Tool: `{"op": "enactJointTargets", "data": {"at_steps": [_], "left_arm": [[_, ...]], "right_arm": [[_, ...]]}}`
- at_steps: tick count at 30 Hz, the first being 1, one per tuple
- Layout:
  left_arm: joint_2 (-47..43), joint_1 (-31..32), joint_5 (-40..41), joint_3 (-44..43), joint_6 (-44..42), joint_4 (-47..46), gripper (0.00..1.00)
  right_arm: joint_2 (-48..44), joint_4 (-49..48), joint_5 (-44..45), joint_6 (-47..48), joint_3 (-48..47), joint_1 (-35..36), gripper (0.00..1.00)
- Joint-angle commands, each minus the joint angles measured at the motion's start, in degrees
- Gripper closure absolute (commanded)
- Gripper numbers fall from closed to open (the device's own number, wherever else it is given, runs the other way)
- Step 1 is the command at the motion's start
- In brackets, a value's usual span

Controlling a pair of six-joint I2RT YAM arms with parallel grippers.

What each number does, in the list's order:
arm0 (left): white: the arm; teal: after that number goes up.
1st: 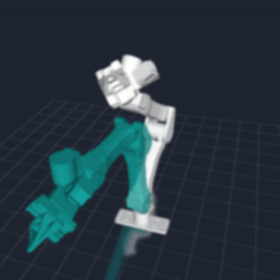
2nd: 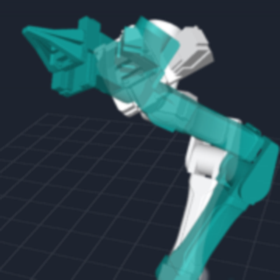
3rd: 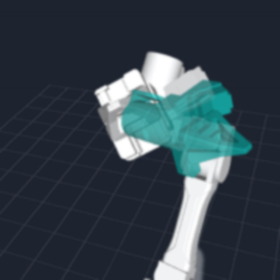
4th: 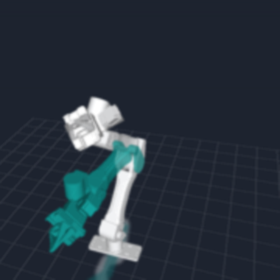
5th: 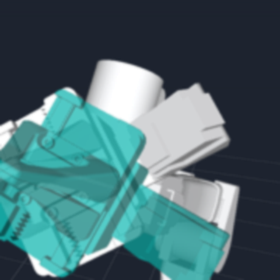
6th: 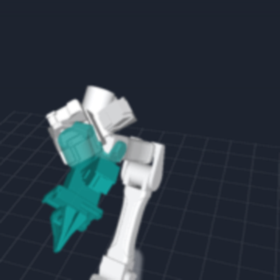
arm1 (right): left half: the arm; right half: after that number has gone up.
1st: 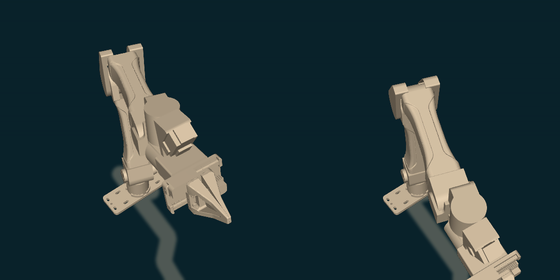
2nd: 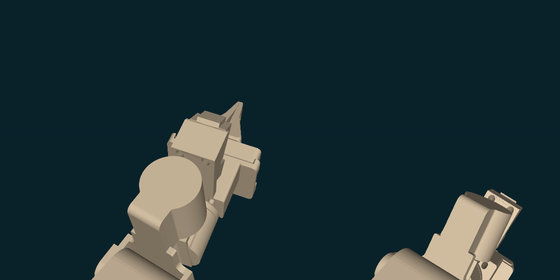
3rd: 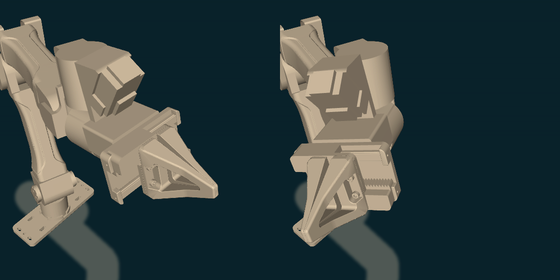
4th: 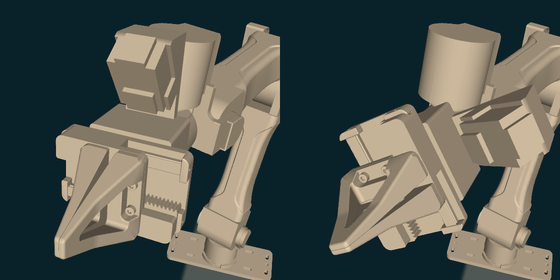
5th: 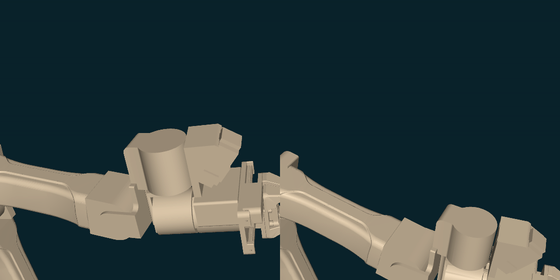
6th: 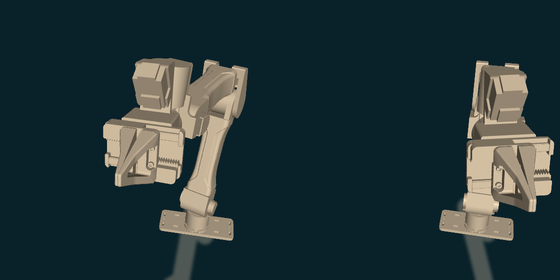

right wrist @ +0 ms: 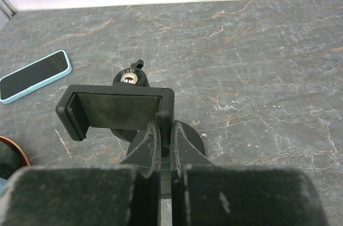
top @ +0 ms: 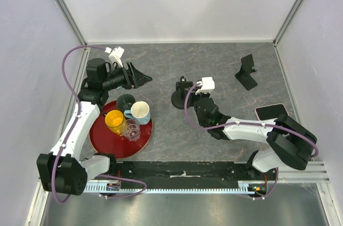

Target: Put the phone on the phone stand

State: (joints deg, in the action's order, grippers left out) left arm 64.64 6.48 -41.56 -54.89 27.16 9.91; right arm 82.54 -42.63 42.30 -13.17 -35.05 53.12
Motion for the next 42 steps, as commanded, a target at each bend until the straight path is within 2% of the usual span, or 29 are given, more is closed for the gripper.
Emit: {"op": "enactJointTargets", "data": {"at_steps": [1, 3, 5, 6, 8, 9, 10, 12, 14, 17, 18, 24, 28, 29, 32, 34, 37, 38, 42], "left_arm": [[1.5, -0.1, -3.0, 0.0, 0.0, -1.4, 0.28], [1.5, -0.1, -2.8, -0.4, -0.9, -1.0, 0.26], [1.9, -0.1, -2.8, -0.7, -1.6, -0.4, 0.25], [2.1, -0.1, -3.3, -0.8, -1.5, -0.4, 0.25], [2.4, 0.0, -4.7, -0.9, -1.4, -0.8, 0.24], [2.3, 0.0, -5.2, -0.8, -1.1, -0.9, 0.24], [2.2, 0.2, -5.8, -0.7, -0.9, -1.4, 0.23], [2.0, 0.4, -6.2, -0.7, -0.8, -1.5, 0.22], [1.5, 0.8, -6.7, -0.7, -0.4, -1.9, 0.20], [0.6, 1.3, -6.7, -0.7, -0.3, -2.0, 0.19], [-0.1, 1.4, -6.5, -0.7, -0.3, -2.1, 0.19], [-1.4, 6.0, -4.4, -2.9, 3.3, -2.5, 0.18], [1.1, 12.4, -2.2, -10.1, 6.6, -2.2, 0.18], [2.1, 13.2, -2.2, -11.9, 6.7, -2.0, 0.18], [7.0, 14.6, -2.1, -19.9, 5.7, 1.6, 0.18], [10.0, 15.1, -2.7, -24.5, 5.2, 3.6, 0.18], [11.7, 15.1, -3.1, -26.9, 3.5, 4.3, 0.18], [12.2, 15.1, -2.7, -26.8, 2.6, 5.5, 0.19], [10.7, 15.1, 1.2, -24.1, -2.0, 8.6, 0.19]], "right_arm": [[0.4, -1.8, 0.9, -4.0, -1.8, 0.4, 0.88], [0.7, -1.2, -0.6, -4.1, -2.4, 0.4, 0.83], [0.9, -0.8, -1.2, -4.1, -2.8, 0.4, 0.74], [0.7, 0.3, -1.3, -4.1, -2.9, 0.4, 0.60], [-0.3, 2.0, -2.0, -4.5, -3.2, 0.3, 0.43], [-0.7, 4.1, -2.3, -4.7, -3.2, 0.4, 0.23], [-1.9, 5.4, -2.6, -5.1, -3.1, 0.4, 0.13], [-5.1, 10.6, -3.5, -5.6, -2.8, 0.4, 0.02], [-8.0, 14.1, -4.1, -6.2, -2.1, 0.4, 0.02], [-14.8, 24.6, -3.9, -7.5, -2.8, 0.4, 0.02], [-18.2, 31.0, -4.0, -7.6, -3.4, 0.4, 0.02], [-28.6, 54.2, -3.9, -9.9, -7.9, 0.5, 0.02], [-30.2, 72.0, 2.5, -21.3, -13.1, 0.4, 0.02], [-29.7, 79.4, 5.3, -23.7, -14.4, 0.3, 0.02], [-26.9, 90.7, 8.0, -31.8, -20.8, -0.2, 0.02], [-25.2, 93.7, 9.5, -34.1, -24.6, -2.0, 0.02], [-24.1, 95.7, 5.5, -30.9, -27.6, -13.3, 0.02], [-24.1, 94.3, 3.6, -29.6, -27.9, -19.3, 0.02], [-20.7, 90.7, -4.2, -25.3, -28.1, -31.3, 0.02]]}}
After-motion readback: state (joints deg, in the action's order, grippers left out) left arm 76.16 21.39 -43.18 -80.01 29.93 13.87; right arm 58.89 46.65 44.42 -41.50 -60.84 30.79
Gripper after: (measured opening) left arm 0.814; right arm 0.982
